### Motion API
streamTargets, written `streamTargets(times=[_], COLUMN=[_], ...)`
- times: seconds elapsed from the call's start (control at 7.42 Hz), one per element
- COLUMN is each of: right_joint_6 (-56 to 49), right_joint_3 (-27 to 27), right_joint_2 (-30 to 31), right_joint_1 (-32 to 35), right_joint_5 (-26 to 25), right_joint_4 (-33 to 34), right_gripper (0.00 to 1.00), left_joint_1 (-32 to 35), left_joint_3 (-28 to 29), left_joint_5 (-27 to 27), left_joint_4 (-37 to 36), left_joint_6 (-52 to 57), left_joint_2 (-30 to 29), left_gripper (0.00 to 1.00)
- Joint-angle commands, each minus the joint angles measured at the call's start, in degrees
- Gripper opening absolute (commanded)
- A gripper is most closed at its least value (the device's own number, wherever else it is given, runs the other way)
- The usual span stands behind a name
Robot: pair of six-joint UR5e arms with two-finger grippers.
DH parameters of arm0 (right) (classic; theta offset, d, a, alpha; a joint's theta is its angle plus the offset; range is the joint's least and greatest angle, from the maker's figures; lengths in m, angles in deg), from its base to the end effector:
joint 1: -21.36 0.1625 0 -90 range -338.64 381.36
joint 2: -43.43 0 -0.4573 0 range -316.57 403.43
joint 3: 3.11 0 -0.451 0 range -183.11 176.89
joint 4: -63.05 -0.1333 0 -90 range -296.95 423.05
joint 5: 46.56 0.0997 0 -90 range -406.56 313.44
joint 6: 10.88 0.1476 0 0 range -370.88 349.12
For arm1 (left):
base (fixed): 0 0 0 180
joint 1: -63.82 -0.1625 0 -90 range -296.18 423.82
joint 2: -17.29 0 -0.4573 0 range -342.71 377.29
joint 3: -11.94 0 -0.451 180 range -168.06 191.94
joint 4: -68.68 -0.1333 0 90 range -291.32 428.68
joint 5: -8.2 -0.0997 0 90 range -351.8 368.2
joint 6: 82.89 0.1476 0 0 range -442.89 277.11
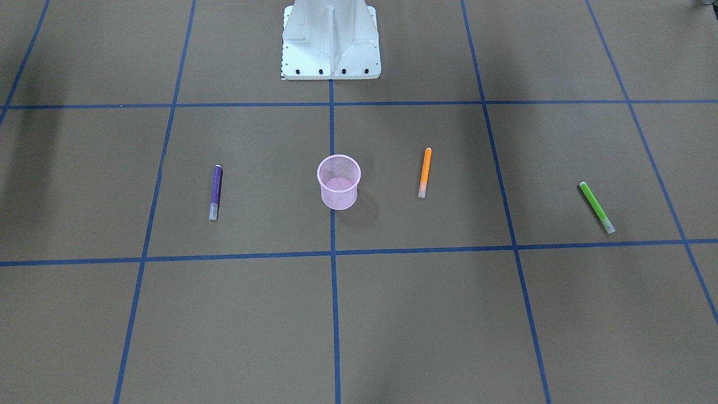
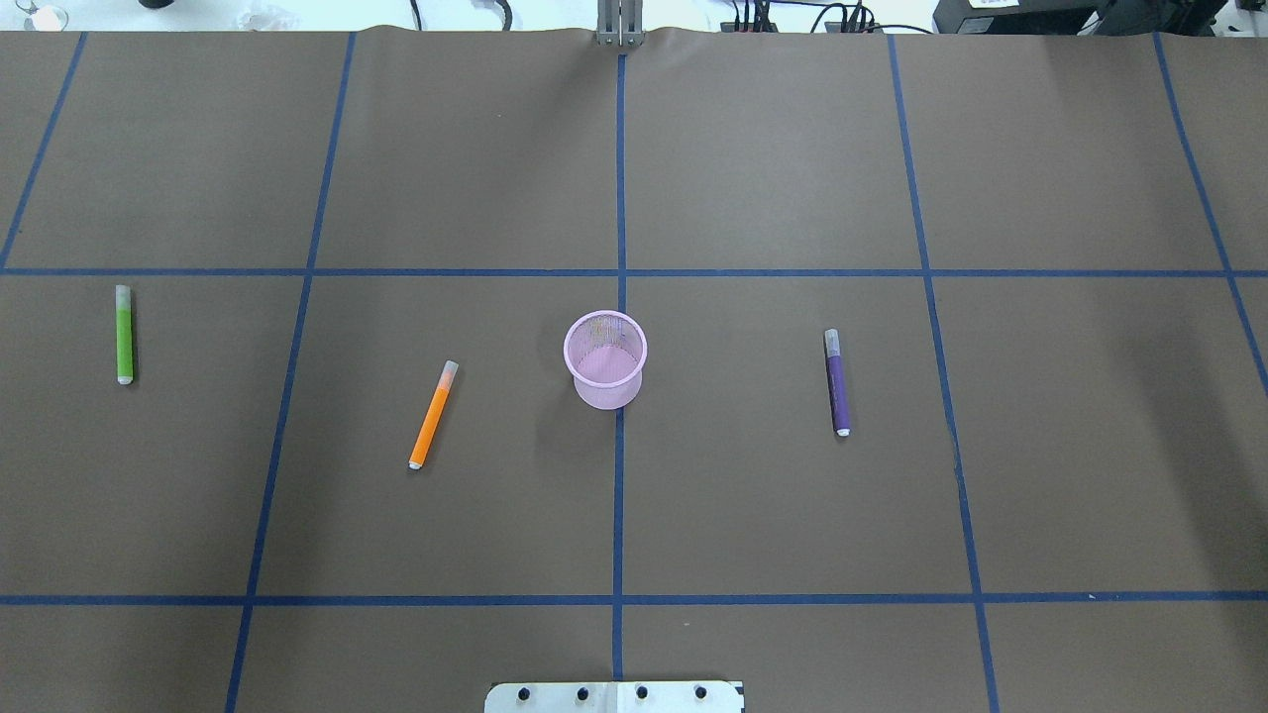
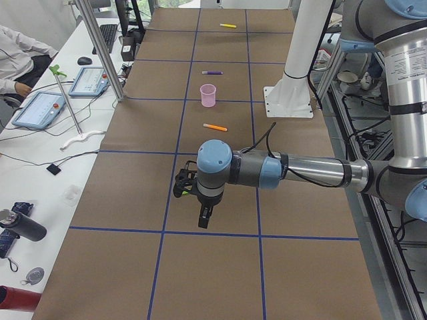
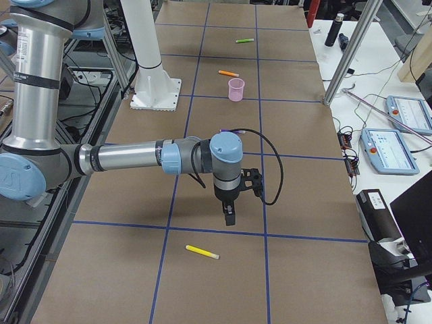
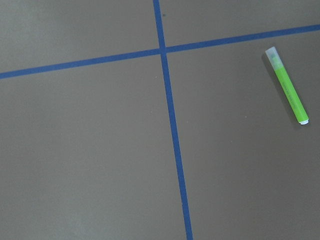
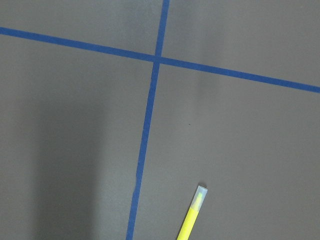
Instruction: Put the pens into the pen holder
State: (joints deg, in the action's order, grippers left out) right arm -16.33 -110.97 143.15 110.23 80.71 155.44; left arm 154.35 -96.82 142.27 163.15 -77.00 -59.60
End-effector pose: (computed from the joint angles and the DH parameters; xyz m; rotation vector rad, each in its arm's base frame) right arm 0.0344 -0.4810 0.6563 0.1213 -0.6464 -0.1433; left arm -0.0349 -0.4616 0.6504 0.2107 0.7572 0.1566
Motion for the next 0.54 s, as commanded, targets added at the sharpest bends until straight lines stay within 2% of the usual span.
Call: streamTargets(times=[0.0, 0.13, 0.27, 0.4], right_joint_6=[0.3, 4.8, 7.0, 7.4], right_joint_3=[-0.3, -0.2, 0.2, 3.0], right_joint_2=[-1.5, -1.7, 0.8, 4.6], right_joint_1=[0.9, 0.9, 0.9, 0.9], right_joint_5=[-0.3, -0.2, 0.0, 0.0], right_joint_4=[0.1, 0.1, -4.4, -15.9], right_gripper=[1.00, 1.00, 1.00, 1.00], left_joint_1=[0.0, 0.0, -0.1, -0.1], left_joint_3=[1.0, 3.9, 4.6, 4.7], left_joint_5=[-0.6, -0.2, -0.1, -0.1], left_joint_4=[11.5, 14.7, 15.6, 15.9], left_joint_6=[0.0, 0.2, 0.2, 0.2], left_joint_2=[-2.2, -5.9, -7.0, -7.6], left_gripper=[1.00, 1.00, 1.00, 1.00])
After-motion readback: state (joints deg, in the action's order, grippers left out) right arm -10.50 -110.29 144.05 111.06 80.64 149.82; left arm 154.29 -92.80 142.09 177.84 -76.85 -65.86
